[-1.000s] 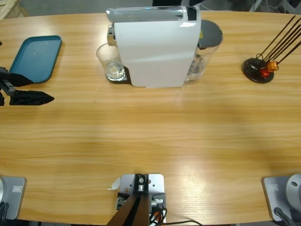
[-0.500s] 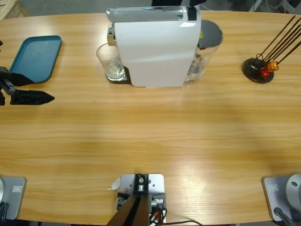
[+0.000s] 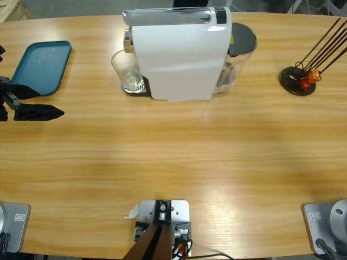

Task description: Pour coffee

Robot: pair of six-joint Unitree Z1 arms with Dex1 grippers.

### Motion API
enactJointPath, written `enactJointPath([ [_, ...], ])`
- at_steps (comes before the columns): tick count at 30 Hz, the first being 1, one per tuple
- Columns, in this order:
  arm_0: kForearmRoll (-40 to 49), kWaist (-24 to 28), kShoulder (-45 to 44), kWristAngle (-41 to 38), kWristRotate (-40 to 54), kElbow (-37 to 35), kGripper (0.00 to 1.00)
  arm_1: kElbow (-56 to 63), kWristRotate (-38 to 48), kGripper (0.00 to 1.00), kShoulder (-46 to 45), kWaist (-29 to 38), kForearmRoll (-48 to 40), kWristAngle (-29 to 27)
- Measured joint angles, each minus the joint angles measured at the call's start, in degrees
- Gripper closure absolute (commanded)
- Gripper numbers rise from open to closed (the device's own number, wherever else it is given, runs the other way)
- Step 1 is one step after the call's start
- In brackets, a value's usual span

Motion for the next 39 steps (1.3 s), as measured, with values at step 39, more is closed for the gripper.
enactJointPath([
  [39,5.7,-4.9,-13.2,0.0,-1.6,0.6,0.000,69.9,3.4,0.000,-47.4,1.3,-24.2,-9.3],
])
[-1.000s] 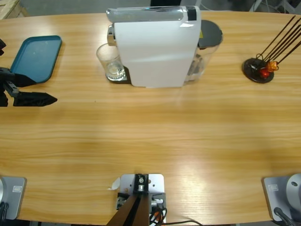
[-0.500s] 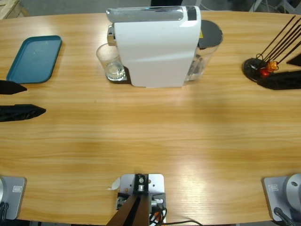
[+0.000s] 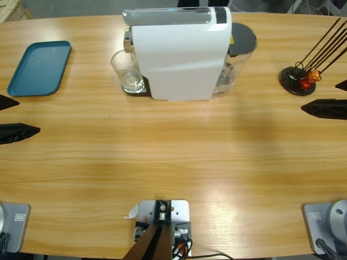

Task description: Pour coffee

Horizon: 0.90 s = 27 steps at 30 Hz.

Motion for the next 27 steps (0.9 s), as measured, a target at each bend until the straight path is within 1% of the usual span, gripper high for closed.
enactJointPath([
  [1,0.0,0.0,-0.7,0.0,0.0,0.1,0.001,0.4,-0.2,0.000,-0.2,0.0,-1.1,-0.1],
  [4,0.0,0.0,-2.7,0.0,0.0,0.7,0.000,4.0,-1.2,0.000,-2.3,0.0,-7.9,-0.8],
  [6,0.0,0.0,-3.8,0.0,0.0,1.1,0.000,5.2,-1.4,0.000,-2.7,0.0,-9.6,-1.1],
  [10,-0.1,0.0,-4.4,0.0,-0.2,1.3,0.000,5.5,-2.2,0.000,-1.7,0.0,-10.3,-1.2],
  [14,-3.0,-0.1,-5.2,-0.1,-1.4,3.4,0.000,5.5,-2.8,0.000,0.5,0.0,-10.4,-1.2],
  [19,-3.7,-0.4,-4.9,-0.1,-1.6,3.6,0.000,5.5,-3.3,0.000,0.9,0.0,-10.4,-1.2],
  [23,-3.7,-0.4,-5.2,3.0,-1.7,3.6,0.000,5.5,-3.4,0.000,1.3,0.0,-10.4,-1.2],
  [27,-4.0,-0.4,-5.4,3.4,-3.2,3.9,0.000,5.5,-3.4,0.000,2.2,0.0,-10.4,-1.2],
])
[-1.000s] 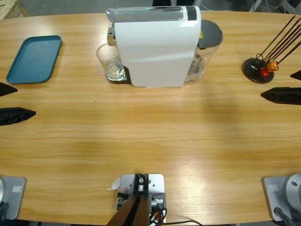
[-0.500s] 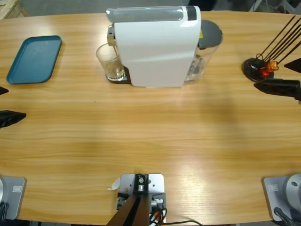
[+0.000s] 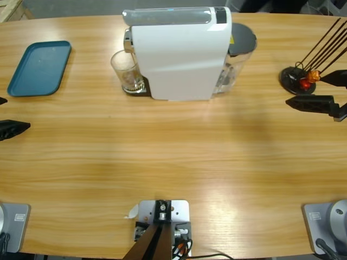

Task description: Pour coffee

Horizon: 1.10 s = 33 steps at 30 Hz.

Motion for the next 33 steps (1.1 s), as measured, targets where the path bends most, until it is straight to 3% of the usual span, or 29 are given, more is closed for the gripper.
enactJointPath([
  [33,-4.6,0.0,-0.7,0.0,-3.1,3.1,0.000,0.0,-0.7,0.000,-0.1,0.0,0.0,0.0],
])
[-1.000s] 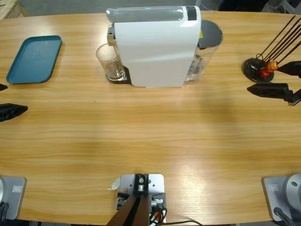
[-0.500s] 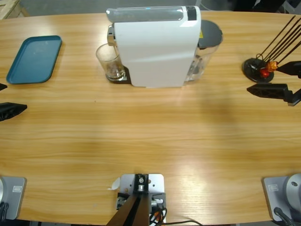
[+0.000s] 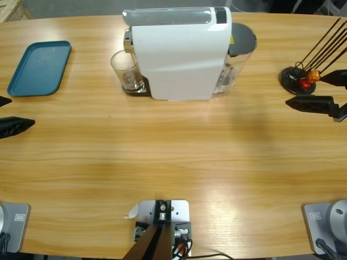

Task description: Pour coffee

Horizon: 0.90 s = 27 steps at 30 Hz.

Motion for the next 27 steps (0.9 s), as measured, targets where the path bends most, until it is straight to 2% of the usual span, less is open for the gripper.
enactJointPath([
  [7,-5.6,0.0,-5.8,0.8,0.9,4.0,0.000,0.0,0.0,0.000,0.0,0.0,0.0,0.0],
  [14,-10.5,0.0,-7.3,-0.3,5.5,6.8,0.000,0.0,-0.1,0.000,-0.1,0.0,0.0,0.0],
  [18,-13.5,0.0,-11.9,-0.2,5.5,8.7,0.000,0.0,-0.1,0.000,-0.1,0.0,0.0,0.0],
  [27,-17.9,0.0,-12.4,1.9,5.0,11.2,0.000,0.0,-0.1,0.000,-0.1,0.0,0.0,0.0],
])
